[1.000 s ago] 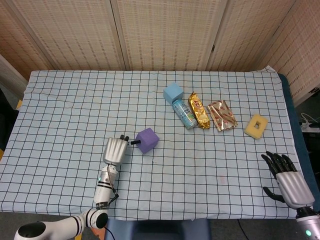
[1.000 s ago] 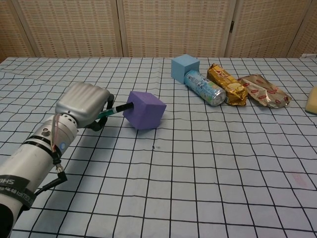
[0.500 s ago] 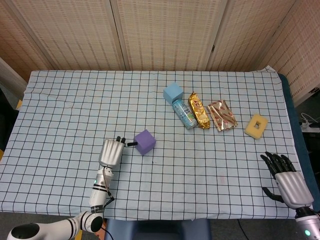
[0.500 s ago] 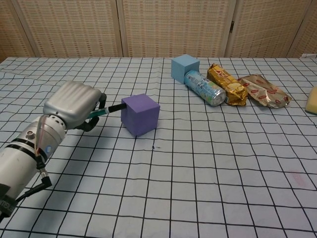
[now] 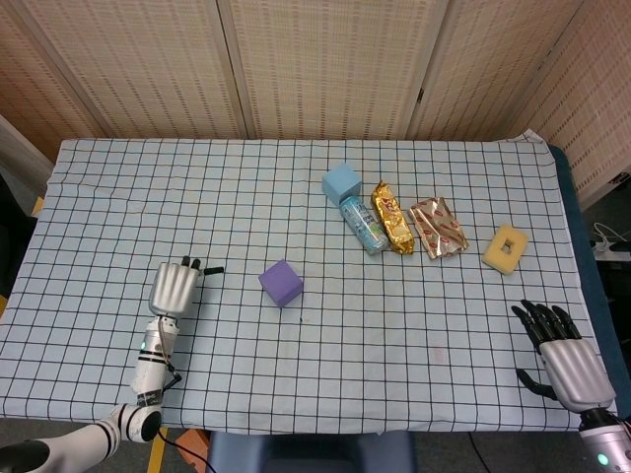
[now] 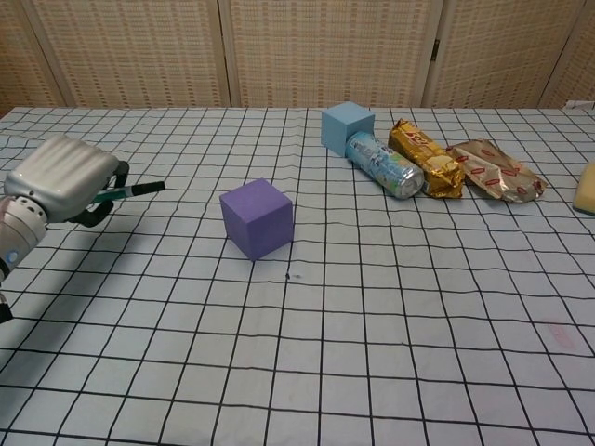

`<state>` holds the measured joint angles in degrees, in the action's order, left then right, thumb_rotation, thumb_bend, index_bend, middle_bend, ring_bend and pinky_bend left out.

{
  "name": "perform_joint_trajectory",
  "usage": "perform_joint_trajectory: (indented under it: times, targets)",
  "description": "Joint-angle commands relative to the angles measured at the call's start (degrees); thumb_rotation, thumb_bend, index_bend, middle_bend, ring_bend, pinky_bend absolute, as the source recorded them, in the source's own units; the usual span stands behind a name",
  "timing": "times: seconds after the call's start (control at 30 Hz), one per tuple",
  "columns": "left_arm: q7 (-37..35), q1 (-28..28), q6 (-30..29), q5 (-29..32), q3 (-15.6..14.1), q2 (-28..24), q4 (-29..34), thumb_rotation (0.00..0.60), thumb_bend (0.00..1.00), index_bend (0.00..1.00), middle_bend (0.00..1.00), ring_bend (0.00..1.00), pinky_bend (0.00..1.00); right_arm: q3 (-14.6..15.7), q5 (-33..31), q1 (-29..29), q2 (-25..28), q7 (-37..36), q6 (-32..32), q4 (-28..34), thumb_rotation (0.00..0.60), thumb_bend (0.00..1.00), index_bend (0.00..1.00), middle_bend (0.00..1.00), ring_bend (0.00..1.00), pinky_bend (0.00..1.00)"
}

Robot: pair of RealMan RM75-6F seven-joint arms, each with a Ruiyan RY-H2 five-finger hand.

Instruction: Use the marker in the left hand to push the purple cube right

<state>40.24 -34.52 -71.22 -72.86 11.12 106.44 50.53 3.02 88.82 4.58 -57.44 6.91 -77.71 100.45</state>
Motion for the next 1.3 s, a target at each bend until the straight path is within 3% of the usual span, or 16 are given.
perform_joint_trajectory:
  times: [0.03,0.33,0.63,0.9,1.3]
  targets:
    - [-7.0,-1.55,0.39,-3.29,-1.09,0.87,-7.73,0.6,0.7,0.85,0.89,0.82,1.0,-0.22,-0.52,0.11,-0.46,0.85,0.3,0.06,0.6,0.15,0.0,0.0,0.0,0.0]
    - [-19.11,-5.53,-2.79,-13.27,-6.71,6.32,-22.4,0.6,0.68,0.85,0.89,0.82,1.0,-0.52,-1.67,0.8,-1.29,2.46,1.81,0.23,0.6,0.15,0.0,0.0,0.0,0.0]
    - [-25.85,-9.37,-0.56,-15.78,-8.34,12.64,-33.71,0.6,0.67,0.85,0.89,0.82,1.0,-0.71,-2.47,0.7,-1.46,3.14,1.74,0.31,0.6,0.15,0.0,0.0,0.0,0.0]
    - [-26.66,-10.61,1.56,-16.01,-8.7,14.46,-36.89,0.6,0.67,0.85,0.89,0.82,1.0,-0.83,-2.56,0.35,-1.22,2.83,0.98,0.31,0.6,0.15,0.0,0.0,0.0,0.0]
    - [-25.04,-10.17,-2.67,-16.74,-9.33,17.12,-35.03,0.6,0.67,0.85,0.89,0.82,1.0,-0.06,-0.81,0.03,-0.78,2.33,0.46,0.68,0.6,0.16,0.0,0.0,0.0,0.0]
